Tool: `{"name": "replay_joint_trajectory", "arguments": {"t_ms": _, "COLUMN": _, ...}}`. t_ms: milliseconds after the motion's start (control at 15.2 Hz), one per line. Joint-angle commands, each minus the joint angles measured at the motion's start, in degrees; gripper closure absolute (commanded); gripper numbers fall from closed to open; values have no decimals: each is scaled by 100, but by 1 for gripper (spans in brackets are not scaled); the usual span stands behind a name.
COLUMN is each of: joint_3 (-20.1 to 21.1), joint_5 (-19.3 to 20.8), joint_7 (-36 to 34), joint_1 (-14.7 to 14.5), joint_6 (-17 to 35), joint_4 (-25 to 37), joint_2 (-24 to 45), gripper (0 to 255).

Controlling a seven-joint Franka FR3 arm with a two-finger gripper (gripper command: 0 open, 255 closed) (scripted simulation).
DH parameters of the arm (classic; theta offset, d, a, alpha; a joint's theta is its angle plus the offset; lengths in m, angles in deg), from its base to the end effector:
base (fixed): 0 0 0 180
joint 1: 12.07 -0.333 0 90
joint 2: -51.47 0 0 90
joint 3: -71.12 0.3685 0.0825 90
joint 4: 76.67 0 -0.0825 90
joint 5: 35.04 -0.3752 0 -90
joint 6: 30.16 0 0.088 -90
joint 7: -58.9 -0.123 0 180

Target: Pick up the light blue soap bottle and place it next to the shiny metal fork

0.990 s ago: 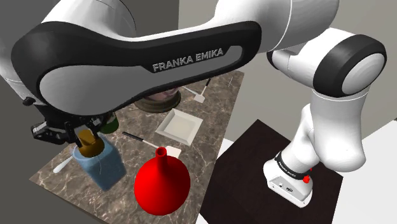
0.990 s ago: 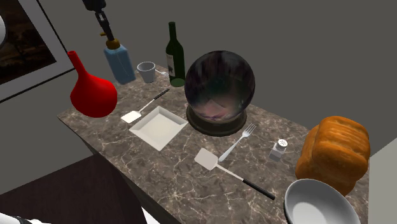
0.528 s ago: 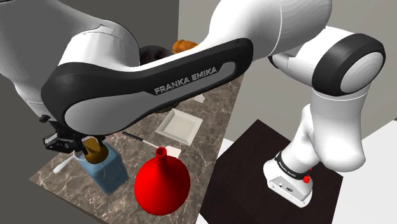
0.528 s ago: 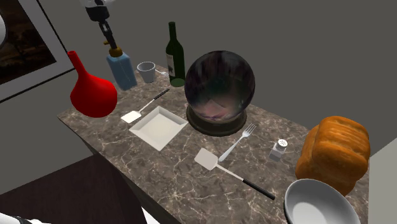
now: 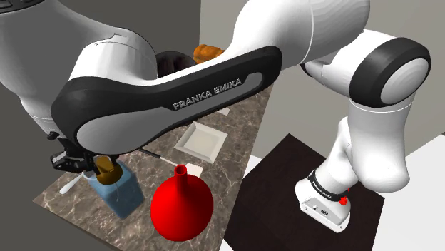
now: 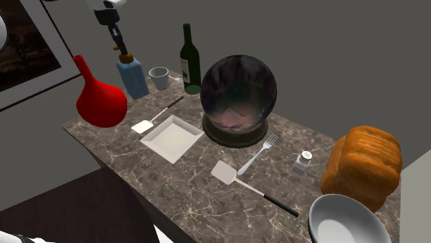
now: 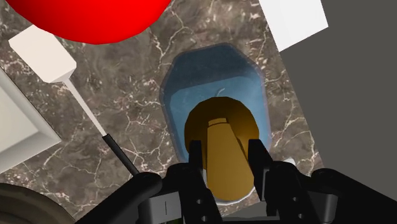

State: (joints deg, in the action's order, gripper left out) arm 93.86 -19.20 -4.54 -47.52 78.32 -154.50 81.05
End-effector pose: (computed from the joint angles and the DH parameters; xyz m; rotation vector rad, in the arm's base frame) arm 0.4533 0.5656 0.4783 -3.1221 0.0997 -0.1451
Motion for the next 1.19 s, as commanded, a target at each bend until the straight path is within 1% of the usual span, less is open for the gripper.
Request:
{"name": "replay_joint_trajectory", "arguments": {"t_ms": 0, "joint_3": 0, "joint_5": 0, "joint_7": 0, "joint_1": 0, "joint_6": 1, "joint_4": 2, "joint_2": -2, "gripper": 0}}
{"name": "replay_joint_trajectory", "arguments": {"t_ms": 330, "joint_3": 0, "joint_5": 0, "joint_7": 0, "joint_1": 0, "joint_6": 1, "joint_4": 2, "joint_2": -2, "gripper": 0}}
{"name": "replay_joint_trajectory", "arguments": {"t_ms": 594, "joint_3": 39, "joint_5": -57, "joint_7": 65, "joint_1": -74, "joint_6": -666, "joint_4": 589, "joint_2": -96, "gripper": 0}}
{"name": "replay_joint_trajectory", "arguments": {"t_ms": 1122, "joint_3": 39, "joint_5": -57, "joint_7": 65, "joint_1": -74, "joint_6": -665, "joint_4": 589, "joint_2": -95, "gripper": 0}}
